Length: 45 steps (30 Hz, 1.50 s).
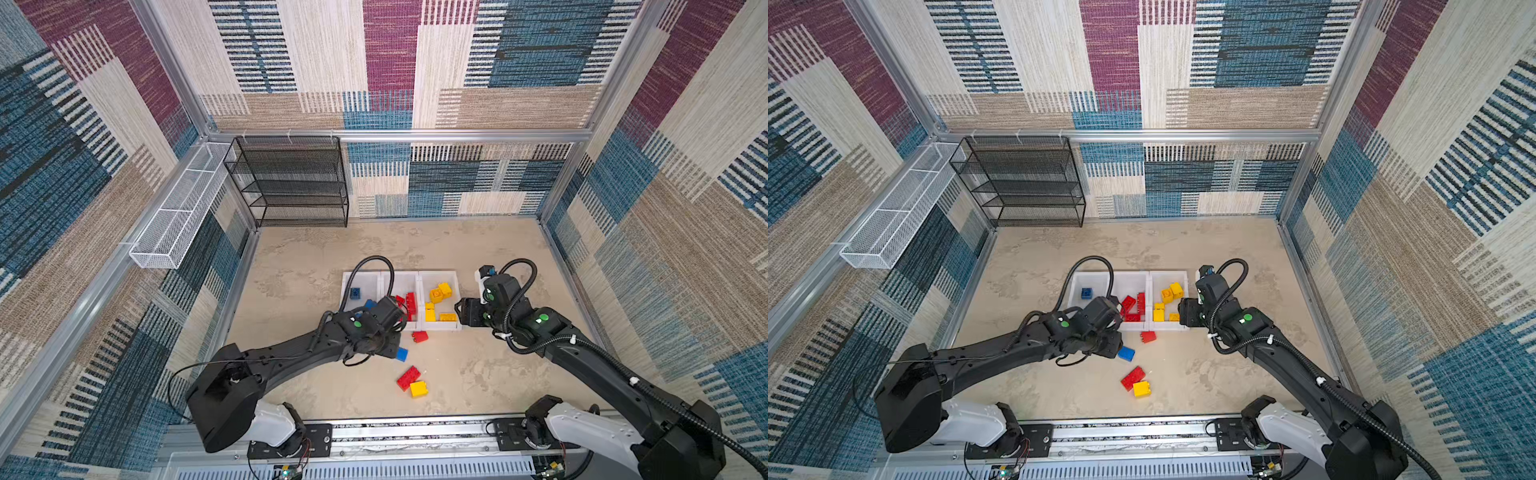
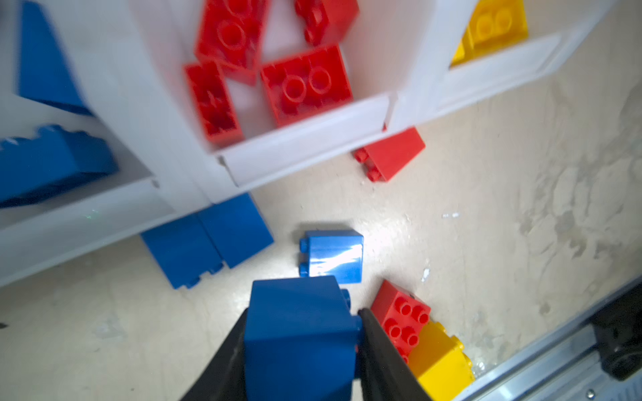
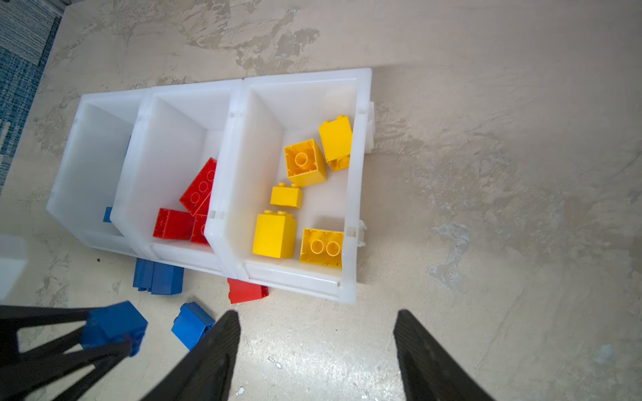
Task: Sort the legos into containers by color
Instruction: 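Carry the blue brick to the blue compartment and release it, then lower the right gripper onto a red brick and grasp it while the left gripper withdraws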
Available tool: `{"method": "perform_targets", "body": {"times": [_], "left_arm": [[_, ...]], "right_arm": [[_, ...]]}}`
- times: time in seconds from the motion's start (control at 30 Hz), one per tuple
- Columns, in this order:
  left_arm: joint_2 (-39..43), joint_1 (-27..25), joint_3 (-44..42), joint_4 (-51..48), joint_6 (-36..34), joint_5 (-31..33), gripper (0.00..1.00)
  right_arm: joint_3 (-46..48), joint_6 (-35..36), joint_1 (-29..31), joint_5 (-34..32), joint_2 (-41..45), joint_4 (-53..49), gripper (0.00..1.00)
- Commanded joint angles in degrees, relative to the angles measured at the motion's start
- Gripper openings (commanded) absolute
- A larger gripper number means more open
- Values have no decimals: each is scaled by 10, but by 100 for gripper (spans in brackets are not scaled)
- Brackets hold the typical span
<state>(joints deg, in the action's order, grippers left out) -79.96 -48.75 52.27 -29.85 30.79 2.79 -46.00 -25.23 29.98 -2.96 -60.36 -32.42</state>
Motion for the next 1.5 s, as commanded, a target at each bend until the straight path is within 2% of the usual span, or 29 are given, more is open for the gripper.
{"method": "perform_targets", "body": {"times": [0.0,0.13,0.23,0.43,0.67,0.77,0.87,1.1,1.33,1.47], "left_arm": [[31,45,6,-11,-36,19,44],[39,114,17,1,-72,26,44],[9,159,35,13,-95,18,44],[-65,209,80,11,-120,10,45],[-90,222,91,23,-126,3,52],[-87,222,88,20,-124,4,58],[-75,223,79,20,-120,5,60],[-27,223,47,21,-102,-1,62],[66,223,-47,38,-51,-8,62],[119,223,-96,39,-29,-5,63]], "right_arm": [[2,-4,0,1,4,9,73],[2,-6,0,3,4,10,73],[2,-7,1,7,3,12,72],[2,-11,0,7,10,4,72],[2,-12,0,8,10,2,72],[2,-12,0,9,7,4,72],[2,-11,1,11,4,5,72],[3,-9,0,19,-2,10,72],[7,-3,5,48,-24,24,71],[6,5,34,61,-49,40,70]]}}
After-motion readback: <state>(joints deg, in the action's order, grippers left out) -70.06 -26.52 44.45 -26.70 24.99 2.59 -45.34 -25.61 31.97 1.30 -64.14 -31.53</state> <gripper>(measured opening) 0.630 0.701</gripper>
